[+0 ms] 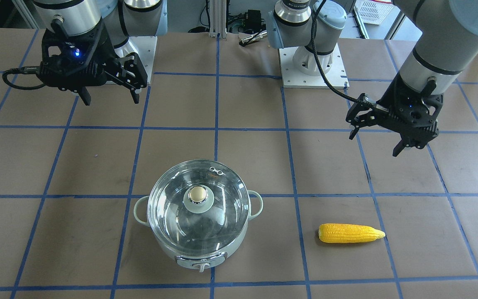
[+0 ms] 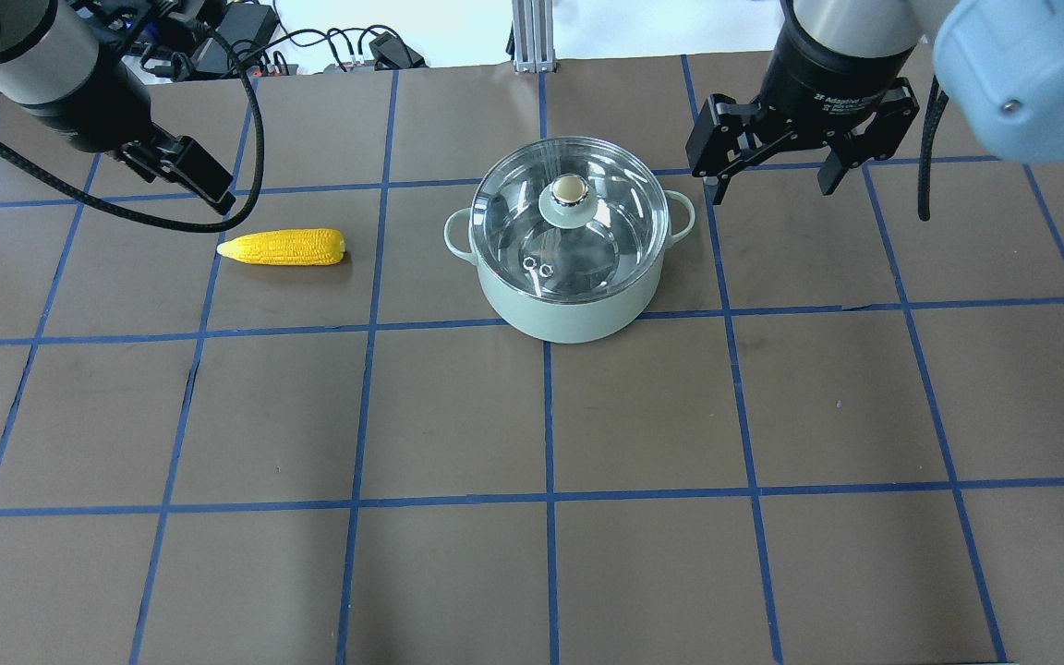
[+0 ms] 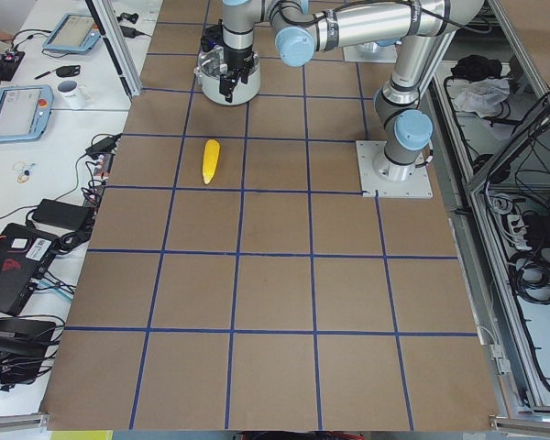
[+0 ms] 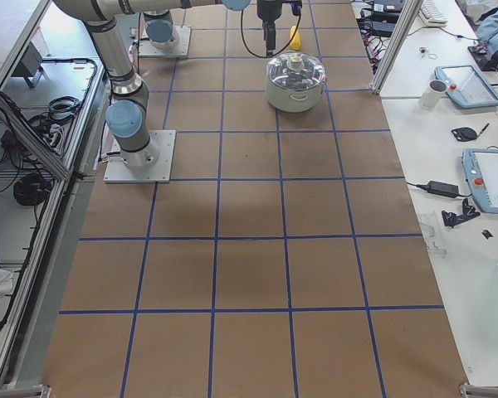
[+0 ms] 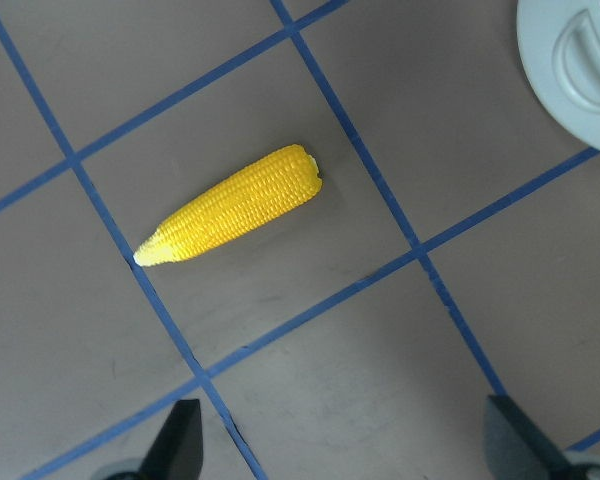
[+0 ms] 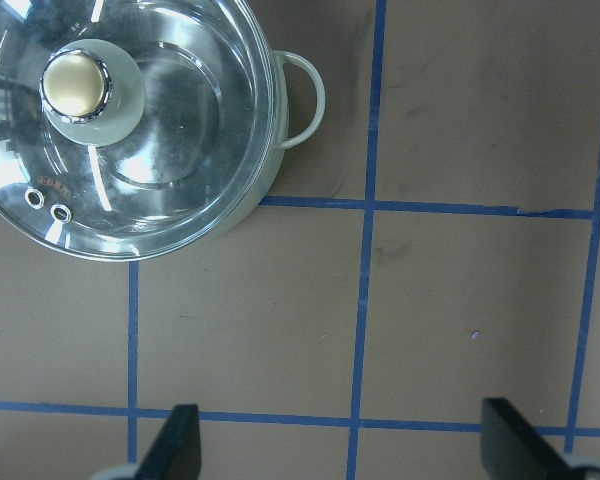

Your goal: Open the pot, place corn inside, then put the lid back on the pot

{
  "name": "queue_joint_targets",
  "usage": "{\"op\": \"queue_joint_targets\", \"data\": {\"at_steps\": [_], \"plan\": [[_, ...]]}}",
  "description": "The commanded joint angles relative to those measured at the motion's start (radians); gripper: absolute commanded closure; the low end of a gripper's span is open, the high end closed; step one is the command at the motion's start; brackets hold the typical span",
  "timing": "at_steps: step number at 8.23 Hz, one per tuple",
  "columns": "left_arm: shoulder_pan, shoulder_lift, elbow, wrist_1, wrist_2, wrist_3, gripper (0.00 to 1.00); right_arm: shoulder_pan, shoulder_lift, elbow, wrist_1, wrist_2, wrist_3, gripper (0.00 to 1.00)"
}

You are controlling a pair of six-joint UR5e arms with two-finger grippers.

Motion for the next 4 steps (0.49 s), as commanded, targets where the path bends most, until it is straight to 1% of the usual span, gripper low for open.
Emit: {"op": "queue_joint_targets", "data": {"at_steps": [1,2,4], "plan": [[0.011,-0.088,-0.004,0.095,0.004,0.303,0.0,0.0,0.0,0.0,-0.006,0.0,-0.002,0.0],[0.011,-0.13,-0.004,0.116,0.001,0.383,0.0,0.0,0.0,0.0,-0.007,0.0,-0.002,0.0],[0.011,-0.202,-0.004,0.207,0.001,0.543,0.0,0.0,0.0,0.0,-0.007,0.002,-0.002,0.0]]}}
